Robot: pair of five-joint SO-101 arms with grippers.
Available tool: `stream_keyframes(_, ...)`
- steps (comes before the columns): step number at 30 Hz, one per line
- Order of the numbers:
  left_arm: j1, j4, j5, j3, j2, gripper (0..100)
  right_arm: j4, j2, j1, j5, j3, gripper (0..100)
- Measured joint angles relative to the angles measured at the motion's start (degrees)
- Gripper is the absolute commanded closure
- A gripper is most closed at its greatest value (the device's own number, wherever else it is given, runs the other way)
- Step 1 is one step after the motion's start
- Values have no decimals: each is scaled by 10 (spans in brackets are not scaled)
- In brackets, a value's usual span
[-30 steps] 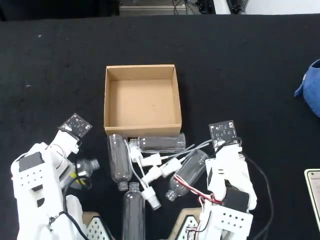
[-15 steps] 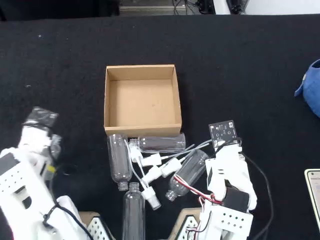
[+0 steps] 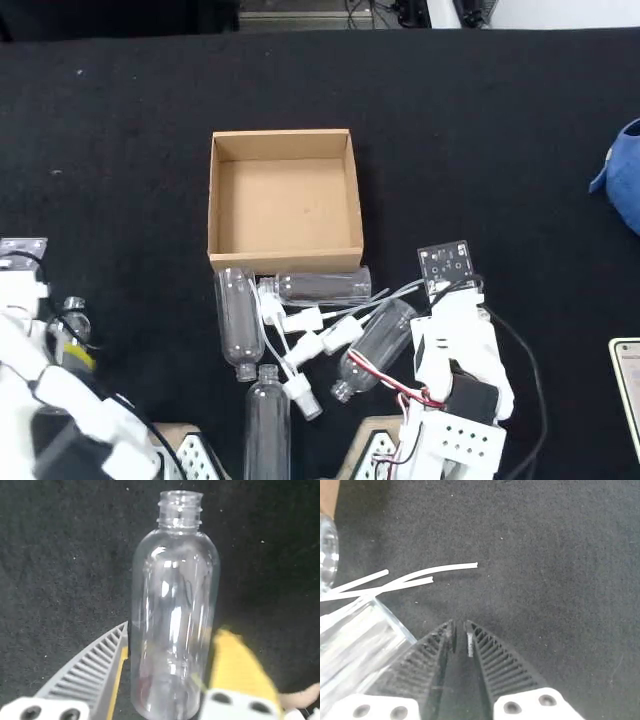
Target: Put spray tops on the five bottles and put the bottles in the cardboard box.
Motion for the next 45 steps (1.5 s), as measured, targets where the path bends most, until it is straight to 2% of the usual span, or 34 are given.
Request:
stream_keyframes(4,1,29,0,-48,18,746,0,0,0,0,0,987)
stream_keyframes(6,1,20,-4,-53,25,755,0,0,0,0,0,987)
stream_keyframes(11,-3,-17,-71,-16,25,758,0,0,0,0,0,987)
stream_keyframes(13,17,-23,-74,-4,25,758,0,0,0,0,0,987)
stream_keyframes(18,70,-39,-35,-4,27,758,0,0,0,0,0,987)
stream_keyframes(23,101,-116,10,33,27,761,0,0,0,0,0,987)
stream_keyframes(25,113,-127,32,45,27,821,0,0,0,0,0,987)
stream_keyframes(28,117,-119,50,53,27,986,0,0,0,0,0,987)
stream_keyframes(30,117,-113,58,53,27,945,0,0,0,0,0,987)
stream_keyframes(31,117,-111,68,53,27,970,0,0,0,0,0,987)
stream_keyframes(36,75,-110,160,53,27,971,0,0,0,0,0,987)
stream_keyframes(45,-47,-131,183,1,27,970,0,0,0,0,0,987)
